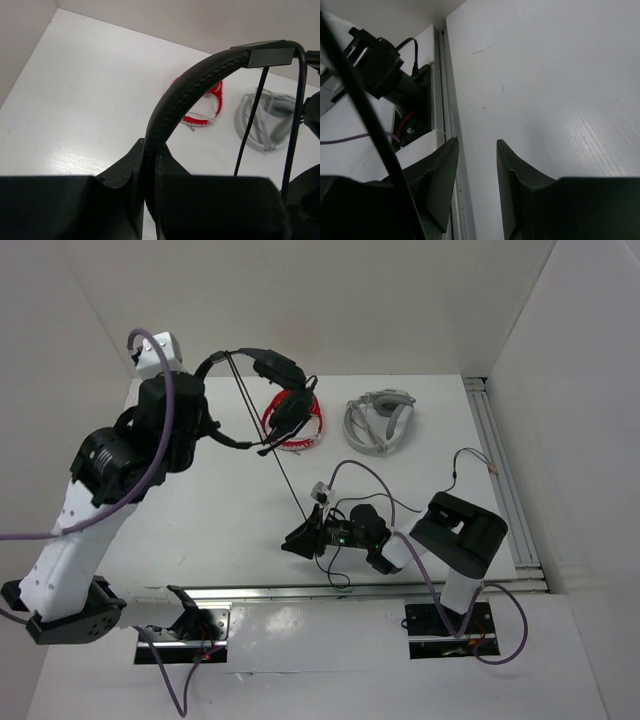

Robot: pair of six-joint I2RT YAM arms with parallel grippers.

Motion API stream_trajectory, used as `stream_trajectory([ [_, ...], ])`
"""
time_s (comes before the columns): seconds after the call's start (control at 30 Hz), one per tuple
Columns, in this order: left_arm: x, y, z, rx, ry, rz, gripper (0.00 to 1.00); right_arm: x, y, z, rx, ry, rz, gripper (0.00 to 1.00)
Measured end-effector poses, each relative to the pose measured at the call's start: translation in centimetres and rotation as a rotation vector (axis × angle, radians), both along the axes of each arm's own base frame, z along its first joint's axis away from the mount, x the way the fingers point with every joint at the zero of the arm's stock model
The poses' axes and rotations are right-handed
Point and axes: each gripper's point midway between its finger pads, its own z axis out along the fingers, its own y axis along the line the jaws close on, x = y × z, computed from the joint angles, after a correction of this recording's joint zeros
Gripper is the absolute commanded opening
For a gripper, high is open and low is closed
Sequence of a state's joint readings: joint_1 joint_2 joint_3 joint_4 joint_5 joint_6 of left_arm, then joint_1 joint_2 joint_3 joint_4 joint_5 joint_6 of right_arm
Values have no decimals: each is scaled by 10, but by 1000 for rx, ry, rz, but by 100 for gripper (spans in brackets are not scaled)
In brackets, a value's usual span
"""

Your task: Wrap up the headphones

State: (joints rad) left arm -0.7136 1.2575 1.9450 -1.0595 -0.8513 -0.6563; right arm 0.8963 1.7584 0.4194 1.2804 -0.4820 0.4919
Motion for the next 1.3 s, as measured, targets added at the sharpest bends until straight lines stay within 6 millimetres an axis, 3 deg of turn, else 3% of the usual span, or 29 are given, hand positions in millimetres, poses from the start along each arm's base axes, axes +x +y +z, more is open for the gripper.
stream_trajectory([
  [0.03, 8, 2, -5, 14, 18, 19, 0, -6, 2, 3, 3, -15, 11, 5],
  [0.07, 16, 4, -9, 26, 35, 37, 0, -11, 5, 6, 6, -30, 19, 3],
  [0.2, 45, 12, -28, 43, 85, 90, 0, -28, 13, 23, -5, -107, 30, 0],
  [0.33, 62, 25, -57, 49, 131, 142, 0, -45, 22, 46, -23, -176, 51, 0],
  [0.53, 71, 41, -110, 84, 231, 211, 0, -61, 35, 74, -88, -248, 61, 0],
  [0.77, 73, 39, -133, 162, 263, 246, 0, -94, 50, 107, -176, -341, 123, 0],
  [0.87, 71, 33, -139, 198, 278, 229, 0, -91, 47, 118, -230, -388, 91, 0],
  [0.97, 70, 33, -141, 244, 284, 219, 0, -83, 29, 132, -275, -435, 37, 0],
  [1.2, 58, 13, -155, 364, 320, 127, 0, -53, -8, 201, -309, -553, -140, 0],
  [1.3, 52, 8, -158, 399, 326, 83, 0, -46, -21, 219, -331, -591, -184, 0],
])
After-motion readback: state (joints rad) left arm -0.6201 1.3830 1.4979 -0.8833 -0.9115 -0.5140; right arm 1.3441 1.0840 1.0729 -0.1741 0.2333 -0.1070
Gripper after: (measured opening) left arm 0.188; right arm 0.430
